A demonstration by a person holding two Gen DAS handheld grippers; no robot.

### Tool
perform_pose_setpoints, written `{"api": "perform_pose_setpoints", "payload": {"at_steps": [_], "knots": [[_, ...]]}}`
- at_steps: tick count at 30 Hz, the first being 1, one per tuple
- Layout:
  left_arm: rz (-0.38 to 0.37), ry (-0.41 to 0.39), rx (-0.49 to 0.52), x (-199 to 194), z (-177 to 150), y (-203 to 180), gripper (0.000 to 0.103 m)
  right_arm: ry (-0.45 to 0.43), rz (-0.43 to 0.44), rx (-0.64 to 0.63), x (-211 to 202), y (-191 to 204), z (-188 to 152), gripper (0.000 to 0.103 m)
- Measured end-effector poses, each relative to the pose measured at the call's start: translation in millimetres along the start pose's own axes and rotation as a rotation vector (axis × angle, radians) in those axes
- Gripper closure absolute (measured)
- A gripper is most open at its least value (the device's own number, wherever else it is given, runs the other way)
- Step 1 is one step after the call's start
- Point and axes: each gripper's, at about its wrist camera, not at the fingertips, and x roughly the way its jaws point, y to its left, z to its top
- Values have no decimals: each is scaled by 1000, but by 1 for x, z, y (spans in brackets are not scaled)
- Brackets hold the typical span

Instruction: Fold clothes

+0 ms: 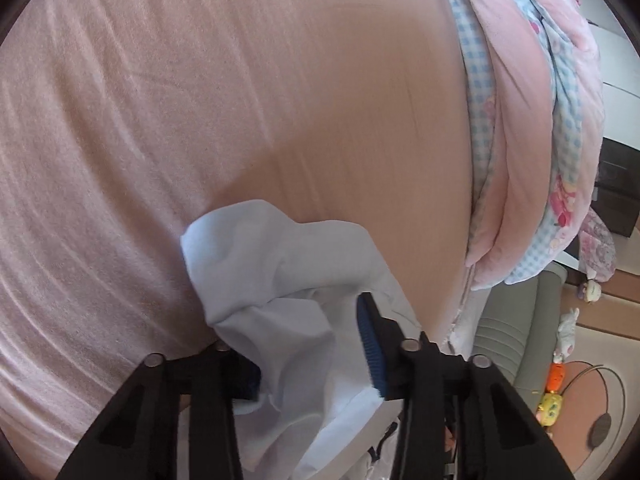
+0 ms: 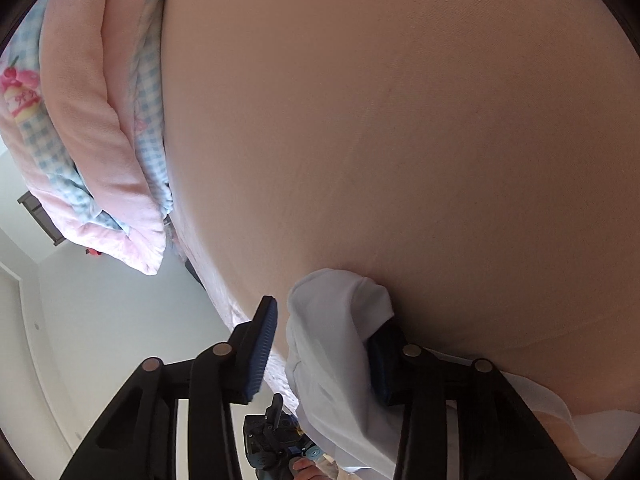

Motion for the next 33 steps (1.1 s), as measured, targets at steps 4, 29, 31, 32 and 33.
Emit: {"api": "perform_pose_setpoints", "payload": {"at_steps": [4, 29, 31, 32, 33], "knots": [[8, -38, 60, -4, -5, 1, 86, -3, -31, -15, -1, -1, -1, 89], [56, -228, 509, -31, -3, -90, 98, -303, -145, -711, -66, 97, -39, 94], [44, -231, 524, -33, -2, -94, 98, -339, -148, -771, -75, 98, -45, 94], [51, -242, 542, -34, -2, -97, 98, -352, -149, -796, -78, 99, -48, 94], [62, -249, 563, -34, -3, -99, 98, -364, -159, -824, -79, 102, -50, 94]]}}
